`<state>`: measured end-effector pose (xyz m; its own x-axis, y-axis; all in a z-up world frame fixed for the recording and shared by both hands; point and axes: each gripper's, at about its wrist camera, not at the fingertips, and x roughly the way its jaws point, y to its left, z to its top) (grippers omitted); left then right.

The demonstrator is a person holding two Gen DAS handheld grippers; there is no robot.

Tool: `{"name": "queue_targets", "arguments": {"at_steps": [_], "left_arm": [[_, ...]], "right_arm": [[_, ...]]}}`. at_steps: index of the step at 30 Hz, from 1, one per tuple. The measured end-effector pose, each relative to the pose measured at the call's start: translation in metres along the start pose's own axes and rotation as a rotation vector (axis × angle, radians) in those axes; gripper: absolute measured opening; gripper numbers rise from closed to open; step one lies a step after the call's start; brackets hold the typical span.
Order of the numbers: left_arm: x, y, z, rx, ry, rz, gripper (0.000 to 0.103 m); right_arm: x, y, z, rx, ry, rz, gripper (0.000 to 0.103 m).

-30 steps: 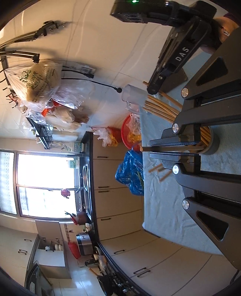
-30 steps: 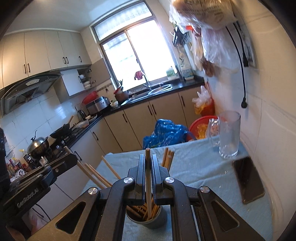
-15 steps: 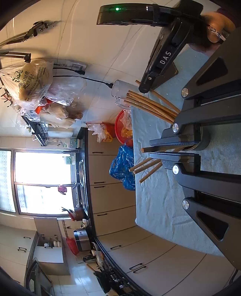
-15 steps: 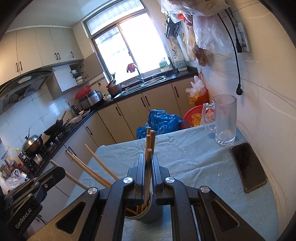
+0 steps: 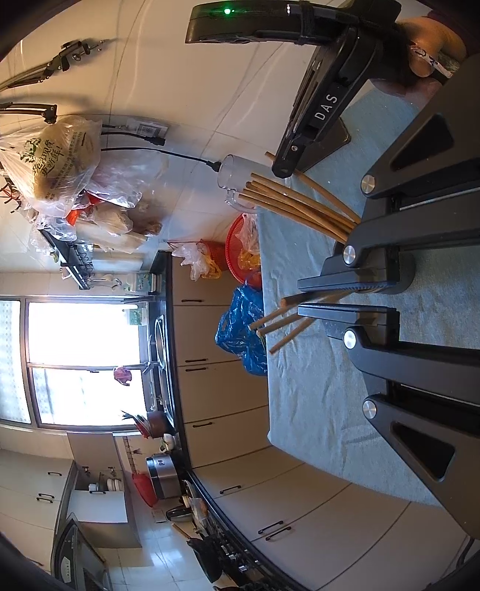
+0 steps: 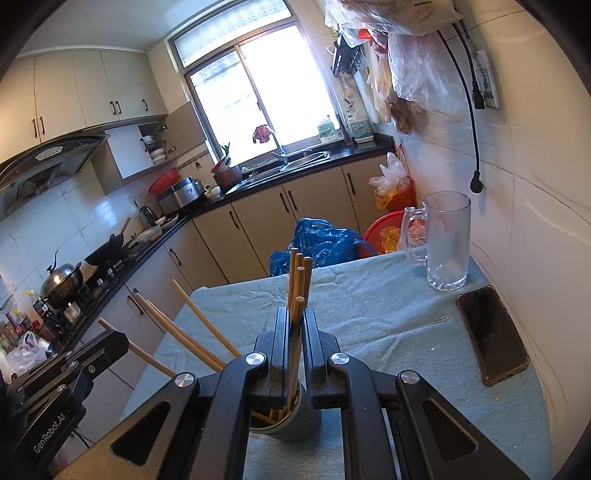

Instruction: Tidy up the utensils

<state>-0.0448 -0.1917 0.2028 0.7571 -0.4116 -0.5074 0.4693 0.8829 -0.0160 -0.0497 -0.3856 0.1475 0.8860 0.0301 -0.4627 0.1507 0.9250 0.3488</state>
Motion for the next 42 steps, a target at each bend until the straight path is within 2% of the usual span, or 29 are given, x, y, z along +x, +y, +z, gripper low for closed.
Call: {"name": "queue_targets", "arguments": {"at_steps": [14, 19, 21, 23, 28, 35, 42], "left_arm": [[-0.004, 0.002, 0.001, -0.007, -0.002, -0.001, 0.006], [-0.012, 0.002, 0.002, -0.013, 0.001, -0.008, 0.007], [-0.016, 0.003, 0.001, -0.018, -0.001, -0.003, 0.017], [-0.021, 0.005, 0.0, -0.028, -0.01, 0.002, 0.026], [-0.036, 0.009, -0.002, -0.046, -0.019, 0.011, 0.035], [-0.062, 0.021, -0.012, -0.103, -0.027, 0.05, 0.052], [-0.094, 0.04, -0.04, -0.176, -0.024, 0.102, 0.08]], "right_arm": [[0.001, 0.005, 0.001, -0.005, 0.012, 0.0, 0.009], [0.001, 0.004, 0.002, 0.012, 0.011, -0.006, 0.025], [-0.002, 0.004, 0.002, 0.016, 0.005, -0.009, 0.032], [-0.006, 0.006, 0.003, 0.015, -0.006, -0.014, 0.034], [-0.022, 0.013, 0.006, 0.001, -0.034, -0.018, 0.043], [-0.055, 0.022, 0.005, -0.021, -0.072, -0.032, 0.045], [-0.092, 0.03, -0.016, -0.073, -0.07, -0.058, 0.052]]}}
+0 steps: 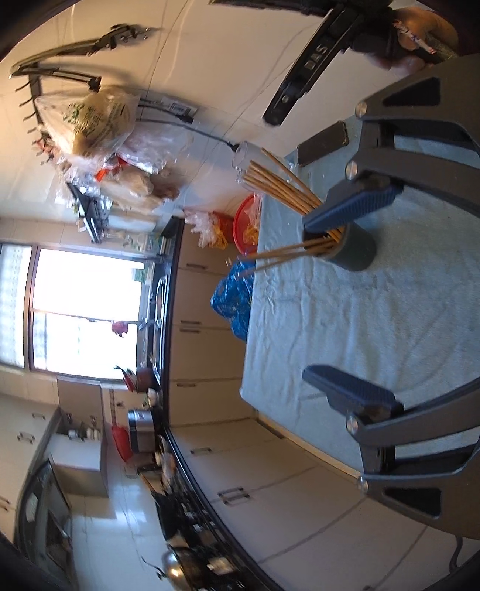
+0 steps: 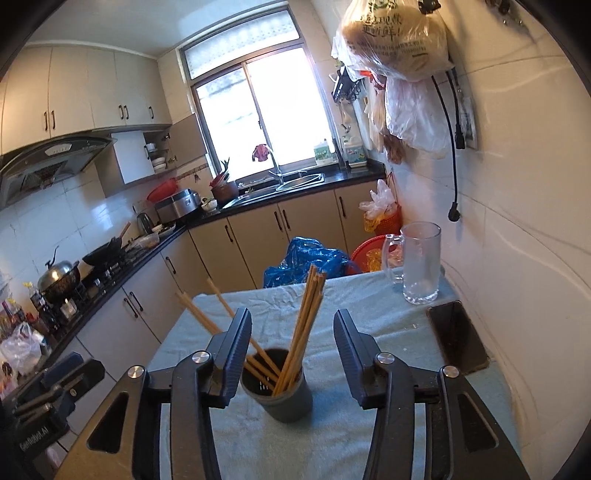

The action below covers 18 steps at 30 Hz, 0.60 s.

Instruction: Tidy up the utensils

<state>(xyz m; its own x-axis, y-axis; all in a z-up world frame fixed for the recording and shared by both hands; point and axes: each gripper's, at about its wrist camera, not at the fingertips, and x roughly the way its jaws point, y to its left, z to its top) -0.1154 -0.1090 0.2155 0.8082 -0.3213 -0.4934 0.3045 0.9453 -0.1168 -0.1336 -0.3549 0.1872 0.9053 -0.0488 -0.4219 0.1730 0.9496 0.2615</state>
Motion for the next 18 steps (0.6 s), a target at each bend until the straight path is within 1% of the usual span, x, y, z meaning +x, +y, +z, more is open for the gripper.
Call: {"name": "queue_targets", "arguments": {"at_steps": [1, 2, 3, 4, 6, 8, 11, 16, 18], "left_arm": [[-0.007, 0.004, -0.004, -0.006, -0.012, 0.009, 0.082], [-0.011, 0.005, -0.006, -0.006, -0.022, 0.019, 0.087], [-0.018, 0.007, -0.01, -0.005, -0.04, 0.039, 0.092], [-0.028, 0.008, -0.014, 0.003, -0.068, 0.072, 0.094], [-0.042, 0.009, -0.02, 0.019, -0.108, 0.116, 0.099], [-0.06, 0.01, -0.028, 0.032, -0.157, 0.182, 0.102], [-0.087, 0.009, -0.041, 0.037, -0.216, 0.26, 0.103], [-0.122, 0.01, -0.059, 0.001, -0.27, 0.268, 0.103], [-0.13, 0.007, -0.063, 0.01, -0.292, 0.269, 0.103]], "right_arm": [[-0.004, 0.0, -0.004, -0.005, 0.004, -0.004, 0.054], [-0.007, 0.001, -0.008, -0.01, 0.01, -0.008, 0.055], [-0.012, 0.002, -0.014, -0.016, 0.02, -0.013, 0.056], [-0.016, 0.002, -0.019, -0.018, 0.027, -0.017, 0.056], [-0.023, 0.002, -0.03, -0.019, 0.043, -0.026, 0.057], [-0.033, 0.004, -0.045, -0.025, 0.054, -0.045, 0.057], [-0.046, 0.007, -0.066, -0.034, 0.056, -0.083, 0.058], [-0.066, 0.012, -0.097, -0.026, 0.059, -0.082, 0.061], [-0.074, 0.015, -0.108, -0.023, 0.046, -0.093, 0.063]]}}
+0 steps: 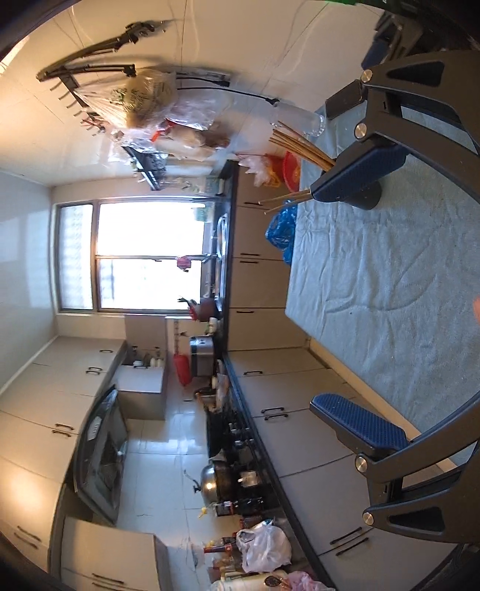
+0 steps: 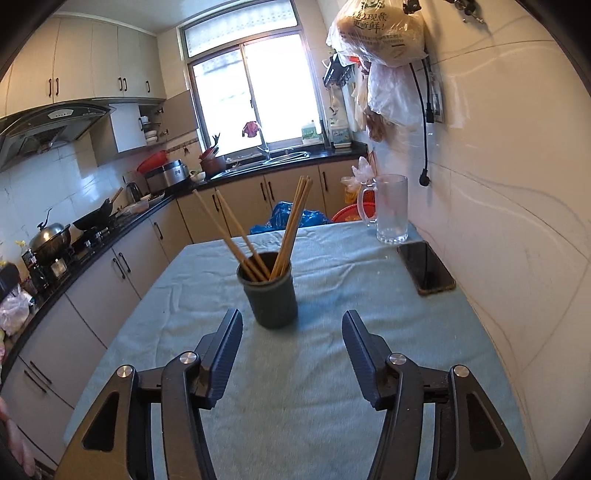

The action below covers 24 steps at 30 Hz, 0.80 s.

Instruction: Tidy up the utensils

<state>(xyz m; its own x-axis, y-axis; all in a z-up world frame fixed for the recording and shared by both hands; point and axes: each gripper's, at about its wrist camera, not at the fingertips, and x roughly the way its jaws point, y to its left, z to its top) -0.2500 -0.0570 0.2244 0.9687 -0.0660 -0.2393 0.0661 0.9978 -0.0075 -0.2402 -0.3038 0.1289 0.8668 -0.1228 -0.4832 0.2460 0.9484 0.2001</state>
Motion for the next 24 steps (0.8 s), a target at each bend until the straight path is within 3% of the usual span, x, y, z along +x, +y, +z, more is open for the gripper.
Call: {"name": "queue_targets", "arguments": {"at_steps": [3, 6, 19, 24], "left_arm": [[-0.011, -0.003, -0.004, 0.03, -0.039, 0.011, 0.103], [-0.012, -0.006, -0.009, 0.045, -0.024, 0.005, 0.103], [0.037, -0.01, -0.045, 0.039, 0.241, -0.022, 0.103], [0.044, -0.015, -0.055, 0.058, 0.279, -0.024, 0.103]], "right_arm": [[-0.008, 0.002, -0.011, 0.02, -0.016, -0.03, 0.064], [-0.012, 0.006, -0.018, 0.021, -0.025, -0.078, 0.064], [-0.002, 0.011, -0.03, -0.002, 0.019, -0.097, 0.069], [0.005, 0.008, -0.034, -0.001, 0.042, -0.112, 0.071]]}}
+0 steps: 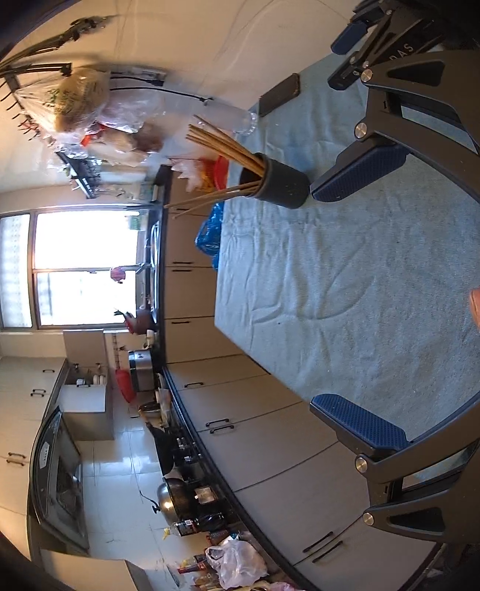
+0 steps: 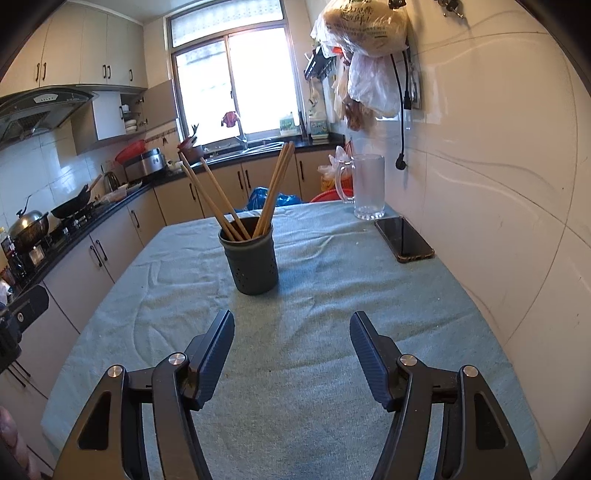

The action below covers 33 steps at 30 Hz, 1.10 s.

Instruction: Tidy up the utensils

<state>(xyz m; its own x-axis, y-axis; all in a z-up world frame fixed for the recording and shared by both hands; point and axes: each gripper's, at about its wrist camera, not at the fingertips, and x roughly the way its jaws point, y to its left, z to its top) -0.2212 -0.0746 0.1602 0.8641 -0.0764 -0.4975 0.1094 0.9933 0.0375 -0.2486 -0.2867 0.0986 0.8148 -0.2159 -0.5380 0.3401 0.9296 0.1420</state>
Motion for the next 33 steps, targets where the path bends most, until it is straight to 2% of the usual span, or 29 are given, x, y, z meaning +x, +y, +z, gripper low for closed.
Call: {"name": "queue_targets", "arguments": {"at_steps": [10, 19, 33], "left_arm": [[0.019, -0.006, -0.005, 0.009, 0.08, -0.025, 0.103], [0.027, -0.008, -0.009, 0.014, 0.109, -0.024, 0.103], [0.03, -0.012, -0.012, 0.024, 0.118, -0.031, 0.103]], "right_arm": [[0.01, 0.003, -0.006, -0.013, 0.037, -0.022, 0.072], [0.012, 0.005, -0.007, -0.026, 0.04, -0.028, 0.072], [0.003, 0.008, -0.006, -0.057, -0.044, -0.069, 0.074]]}}
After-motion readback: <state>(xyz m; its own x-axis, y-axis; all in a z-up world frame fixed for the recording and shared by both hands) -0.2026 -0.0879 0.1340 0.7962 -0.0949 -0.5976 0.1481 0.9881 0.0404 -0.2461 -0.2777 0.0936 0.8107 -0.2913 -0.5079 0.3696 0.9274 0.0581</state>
